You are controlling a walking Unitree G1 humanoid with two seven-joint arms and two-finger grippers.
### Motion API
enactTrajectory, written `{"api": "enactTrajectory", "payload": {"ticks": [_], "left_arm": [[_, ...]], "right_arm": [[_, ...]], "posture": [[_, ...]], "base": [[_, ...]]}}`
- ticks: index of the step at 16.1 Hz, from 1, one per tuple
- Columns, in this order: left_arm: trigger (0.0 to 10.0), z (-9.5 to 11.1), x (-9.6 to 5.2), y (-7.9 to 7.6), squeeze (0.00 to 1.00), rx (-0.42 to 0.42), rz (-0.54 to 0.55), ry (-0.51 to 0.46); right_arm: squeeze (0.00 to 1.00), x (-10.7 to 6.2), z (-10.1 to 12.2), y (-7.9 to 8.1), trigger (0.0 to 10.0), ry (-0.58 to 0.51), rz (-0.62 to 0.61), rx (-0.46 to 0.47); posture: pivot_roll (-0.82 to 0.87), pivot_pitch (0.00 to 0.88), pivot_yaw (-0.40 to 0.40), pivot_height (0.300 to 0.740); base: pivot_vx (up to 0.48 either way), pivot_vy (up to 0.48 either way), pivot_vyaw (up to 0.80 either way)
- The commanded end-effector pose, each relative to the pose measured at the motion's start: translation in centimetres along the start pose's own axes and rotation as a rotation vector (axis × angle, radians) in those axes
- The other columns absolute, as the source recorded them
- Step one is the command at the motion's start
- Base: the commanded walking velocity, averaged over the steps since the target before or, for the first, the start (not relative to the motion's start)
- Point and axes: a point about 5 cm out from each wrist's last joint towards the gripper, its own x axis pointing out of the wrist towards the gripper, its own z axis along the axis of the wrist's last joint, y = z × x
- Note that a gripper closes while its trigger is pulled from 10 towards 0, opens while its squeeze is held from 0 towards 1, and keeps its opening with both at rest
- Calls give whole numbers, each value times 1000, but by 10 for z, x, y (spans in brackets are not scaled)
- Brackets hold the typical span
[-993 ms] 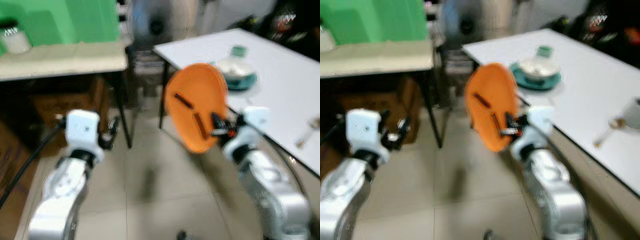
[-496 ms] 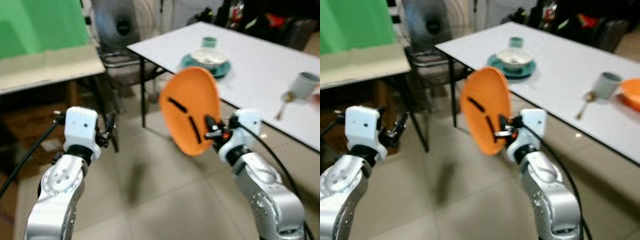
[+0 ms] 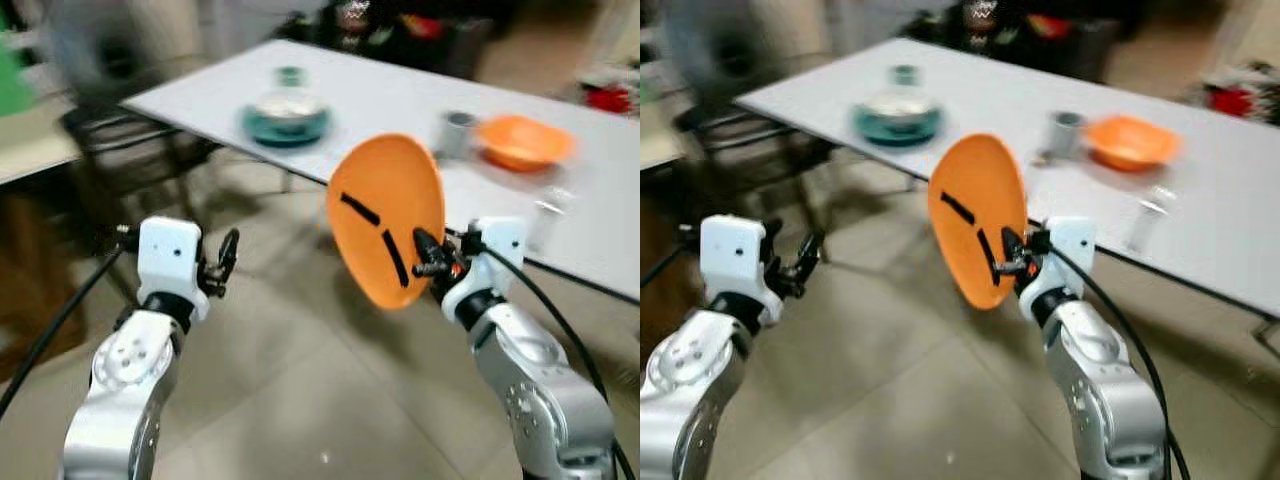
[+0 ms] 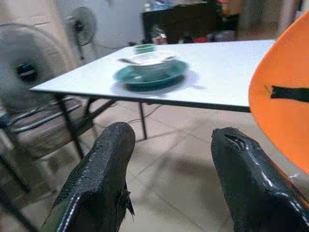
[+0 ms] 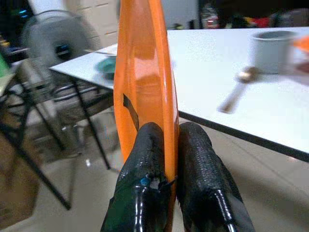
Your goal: Setting the table
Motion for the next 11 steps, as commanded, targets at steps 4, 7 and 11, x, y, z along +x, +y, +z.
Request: {"api": "enactTrajectory", "payload": {"ticks": [4,7,11], "left_arm": [[10000,0,0,-1,0,-6,0,6],[10000,-1,-1,-1,0,-6,1,10],[10000,-3,0,0,0,4,4,25]], "right_arm": [[0,0,13,0,10000,-55,8,-16],[0,0,13,2,10000,-57,17,-16],[0,-1,12,3,10000,-56,15,-18]], "posture": [[-41,1,31,740],[-41,0,30,740],[-44,0,33,740]], "base": [[0,0,-781],[0,464,-531],[0,448,0]]}}
